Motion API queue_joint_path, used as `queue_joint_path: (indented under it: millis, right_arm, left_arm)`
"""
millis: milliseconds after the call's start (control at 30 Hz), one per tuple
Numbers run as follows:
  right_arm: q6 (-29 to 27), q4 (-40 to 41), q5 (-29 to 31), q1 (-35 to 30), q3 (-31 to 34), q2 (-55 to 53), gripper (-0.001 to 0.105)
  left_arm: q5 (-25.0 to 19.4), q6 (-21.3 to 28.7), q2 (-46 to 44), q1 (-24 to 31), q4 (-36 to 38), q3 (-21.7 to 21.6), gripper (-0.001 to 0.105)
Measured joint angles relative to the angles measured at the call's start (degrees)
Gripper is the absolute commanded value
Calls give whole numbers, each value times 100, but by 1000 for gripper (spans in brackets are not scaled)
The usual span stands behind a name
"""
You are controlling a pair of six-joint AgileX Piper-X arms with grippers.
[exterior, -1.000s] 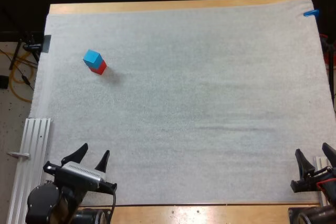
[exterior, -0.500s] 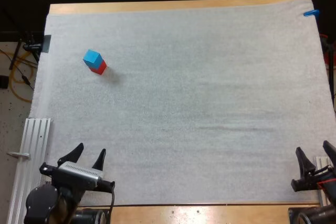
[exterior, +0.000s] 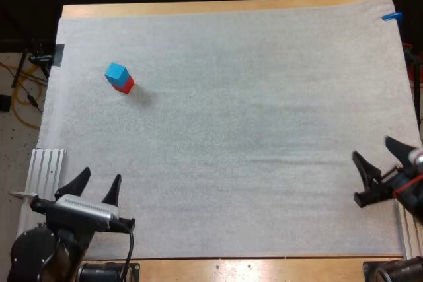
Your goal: Stack red cube on blue cube
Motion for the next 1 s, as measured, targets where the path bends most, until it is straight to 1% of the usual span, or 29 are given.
queue_joint_path:
  millis: [133, 233, 267, 333, 433, 567, 667, 700, 733, 767, 833, 867, 933, 967, 1000]
  right_arm:
    - [-76, -189, -718, 0, -393, 677, 61]
    - [-111, -420, -1158, 0, -602, 1075, 61]
    - [-108, -486, -1209, 0, -634, 1138, 61]
    - [-179, -721, -1494, 0, -716, 1357, 61]
    - [-191, -954, -1701, 42, -792, 1580, 61]
    - [-195, -1047, -1723, 264, -796, 1768, 61]
    - [-237, -1056, -1726, 538, -796, 1871, 61]
    - [-240, -1056, -1726, 656, -796, 1909, 61]
    - [-255, -1056, -1648, 763, -796, 1938, 61]
    - [-256, -1069, -1634, 818, -796, 1950, 61]
    - [-280, -1118, -1592, 981, -796, 2002, 61]
    - [-285, -1129, -1574, 1017, -796, 2008, 61]
    - [-300, -1146, -1510, 1127, -796, 2031, 61]
    - [-298, -1144, -1515, 1137, -796, 2031, 61]
    - [-298, -1144, -1515, 1136, -796, 2031, 61]
  left_arm:
    - [-392, 0, 172, 0, 9, -124, 53]
    - [-454, -39, 246, 0, 19, -126, 53]
    - [-458, -56, 264, 0, 21, -126, 53]
    - [-485, -227, 325, 0, 20, -126, 53]
    - [-483, -309, 381, 0, 20, -126, 53]
    - [-505, -359, 440, 0, 20, -126, 53]
    - [-743, -577, 541, 0, 20, -126, 53]
    - [-867, -608, 603, 0, 20, -137, 51]
    - [-944, -616, 671, 0, 20, -132, 46]
    - [-944, -612, 723, 0, 20, -146, 42]
    - [-866, -612, 1022, 0, 39, -208, 26]
    - [-840, -612, 1111, 0, 42, -233, 24]
    - [-870, -591, 1486, 0, 57, -394, 12]
    - [-894, -562, 1594, 0, 57, -429, 10]
    - [-944, -485, 1816, 0, 57, -552, 6]
